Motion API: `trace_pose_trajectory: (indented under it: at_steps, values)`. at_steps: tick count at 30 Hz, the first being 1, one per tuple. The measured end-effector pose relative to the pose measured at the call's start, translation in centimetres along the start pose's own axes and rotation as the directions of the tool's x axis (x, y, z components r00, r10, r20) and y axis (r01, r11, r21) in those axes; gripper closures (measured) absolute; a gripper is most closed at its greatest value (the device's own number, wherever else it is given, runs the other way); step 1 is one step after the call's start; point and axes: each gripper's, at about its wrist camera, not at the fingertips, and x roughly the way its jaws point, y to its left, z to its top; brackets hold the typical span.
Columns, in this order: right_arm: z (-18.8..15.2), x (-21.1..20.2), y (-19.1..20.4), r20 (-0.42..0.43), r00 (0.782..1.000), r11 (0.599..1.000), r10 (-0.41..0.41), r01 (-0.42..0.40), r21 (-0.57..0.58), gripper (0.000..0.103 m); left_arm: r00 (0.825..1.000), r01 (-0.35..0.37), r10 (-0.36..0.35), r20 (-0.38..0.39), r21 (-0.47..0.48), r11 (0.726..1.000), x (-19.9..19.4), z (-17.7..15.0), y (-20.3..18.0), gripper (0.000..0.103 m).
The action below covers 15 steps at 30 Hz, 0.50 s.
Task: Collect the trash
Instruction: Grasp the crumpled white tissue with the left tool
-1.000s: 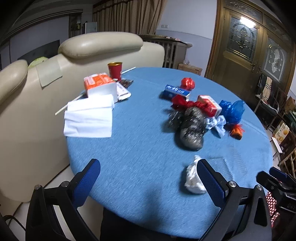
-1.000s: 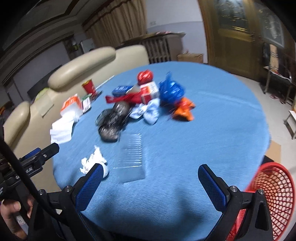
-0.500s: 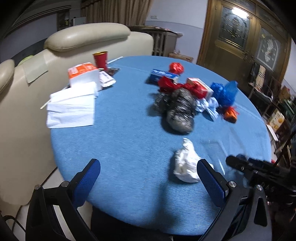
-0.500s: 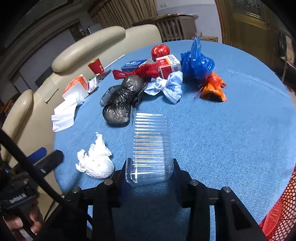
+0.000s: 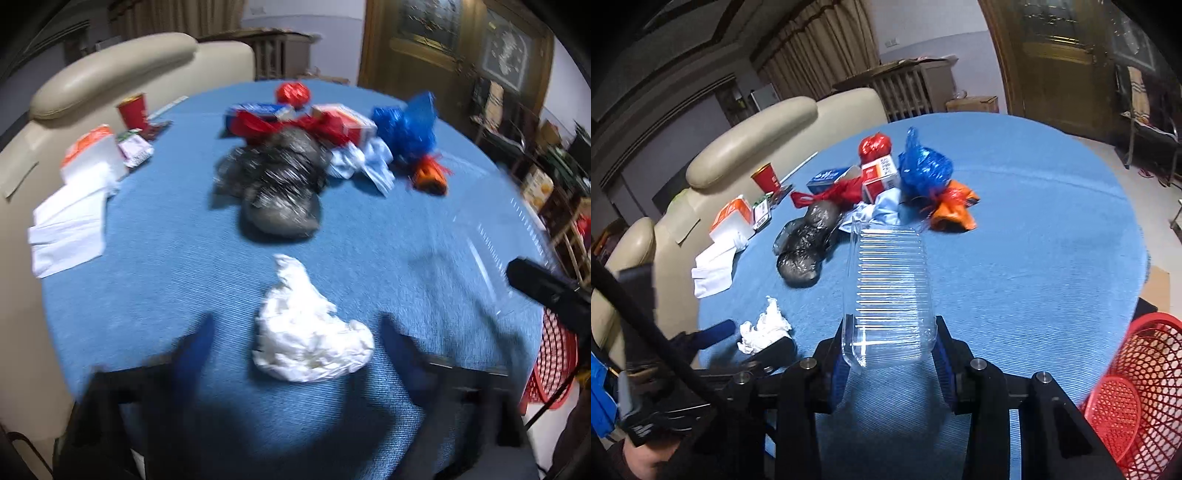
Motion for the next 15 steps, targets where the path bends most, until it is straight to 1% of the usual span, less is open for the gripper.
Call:
trace_pose_trajectory:
  at_steps: [1,3,5,12,15]
  values:
    - [0.0,-0.2,-0.2,0.004,1.0,1.0,-0.003,0.003,0.003,0.06,1.0,-0.001,0.001,0.006,0.005,1.0,0.0,0.0,-0.1,0.053]
    - [-0.2,-0.6,-0.5,0.01,1.0,1.0,-0.006,0.006,0.009,0.06,1.0,-0.002,0.001,0.007,0.018,1.0,-0.1,0.0,-0.3,0.055]
    - [-0.3,-0.8,-0.9,0.016,1.0,1.0,-0.01,0.01,0.015,0.06,1.0,0.019,-0.019,0.017,0.019,1.0,-0.3,0.0,-0.3,0.059]
    - [-0.7,-2.3,-1.8,0.042,0.999,0.999,-0.035,0.034,0.032,0.06,0.992,0.067,-0.068,0.103,0.018,0.998,-3.5,1.2,-0.2,0.06]
    - [-1.0,-3.4,-2.6,0.059,0.997,0.998,-0.058,0.056,0.04,0.06,0.987,0.087,-0.093,0.131,0.052,0.995,-4.3,2.0,-1.5,0.06]
